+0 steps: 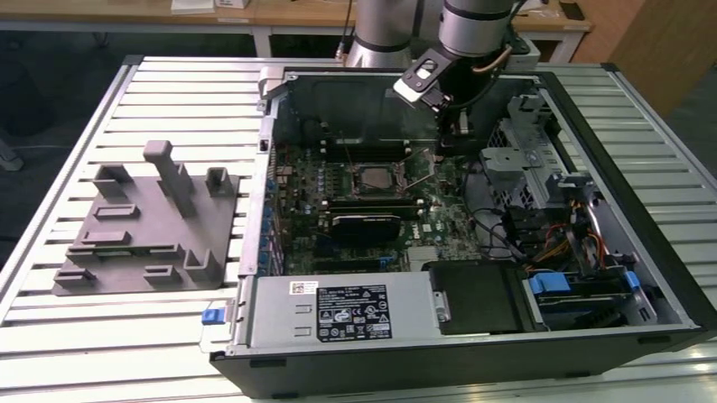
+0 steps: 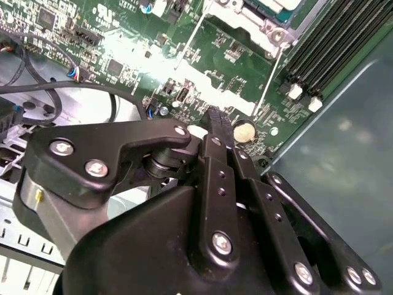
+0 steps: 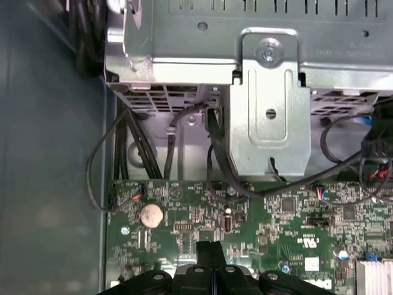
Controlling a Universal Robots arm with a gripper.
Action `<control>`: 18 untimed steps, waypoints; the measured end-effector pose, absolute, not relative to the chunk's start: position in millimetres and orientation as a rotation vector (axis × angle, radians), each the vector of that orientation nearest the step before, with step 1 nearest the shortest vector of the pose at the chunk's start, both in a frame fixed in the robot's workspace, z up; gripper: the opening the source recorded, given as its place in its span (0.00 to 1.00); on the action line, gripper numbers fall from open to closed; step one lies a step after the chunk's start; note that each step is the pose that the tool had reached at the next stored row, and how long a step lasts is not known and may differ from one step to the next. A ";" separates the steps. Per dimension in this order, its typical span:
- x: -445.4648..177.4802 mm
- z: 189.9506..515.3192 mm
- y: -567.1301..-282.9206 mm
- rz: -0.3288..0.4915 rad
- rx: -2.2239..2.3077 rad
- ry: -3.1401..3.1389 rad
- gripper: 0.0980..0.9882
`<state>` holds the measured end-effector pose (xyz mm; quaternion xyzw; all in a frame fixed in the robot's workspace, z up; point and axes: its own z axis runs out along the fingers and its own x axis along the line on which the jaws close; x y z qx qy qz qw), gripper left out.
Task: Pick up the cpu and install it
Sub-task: 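Close the cpu cover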
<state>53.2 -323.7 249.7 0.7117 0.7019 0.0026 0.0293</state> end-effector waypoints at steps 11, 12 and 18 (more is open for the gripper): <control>59.9 238.0 -323.7 0.002 2.192 2.162 0.01; 59.9 238.0 -323.7 0.002 2.192 2.162 0.01; 59.6 237.8 -323.7 0.003 2.192 2.162 0.01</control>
